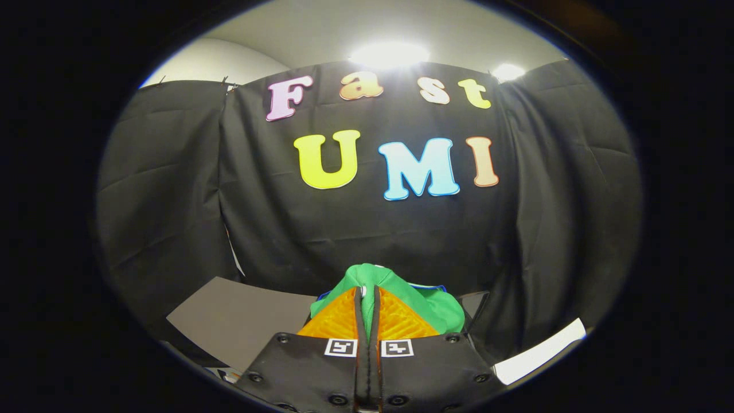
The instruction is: Put the clothes into the washing machine and then close the washing machine lid.
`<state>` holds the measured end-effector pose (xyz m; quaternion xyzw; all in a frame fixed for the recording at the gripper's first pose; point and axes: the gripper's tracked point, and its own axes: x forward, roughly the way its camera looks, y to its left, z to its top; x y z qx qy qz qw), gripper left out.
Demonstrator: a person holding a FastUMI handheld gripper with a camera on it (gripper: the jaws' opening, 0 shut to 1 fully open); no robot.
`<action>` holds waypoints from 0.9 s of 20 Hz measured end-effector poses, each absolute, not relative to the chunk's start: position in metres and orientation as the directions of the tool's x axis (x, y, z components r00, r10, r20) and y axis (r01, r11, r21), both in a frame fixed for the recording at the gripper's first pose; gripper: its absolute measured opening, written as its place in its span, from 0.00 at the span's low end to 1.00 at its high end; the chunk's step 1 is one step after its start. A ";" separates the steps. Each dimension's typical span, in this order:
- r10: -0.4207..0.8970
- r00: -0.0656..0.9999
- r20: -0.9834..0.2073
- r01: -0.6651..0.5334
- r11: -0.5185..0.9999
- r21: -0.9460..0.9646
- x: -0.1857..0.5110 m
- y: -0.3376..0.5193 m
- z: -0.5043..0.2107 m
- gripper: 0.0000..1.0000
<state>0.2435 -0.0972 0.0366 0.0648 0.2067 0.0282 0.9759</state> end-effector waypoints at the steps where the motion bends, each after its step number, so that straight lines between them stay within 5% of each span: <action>1: 0.075 0.912 -0.404 -0.020 0.990 0.139 0.244 -0.104 0.033 0.01; 18: 0.047 0.856 -0.515 0.028 0.990 0.137 0.251 -0.147 -0.064 0.01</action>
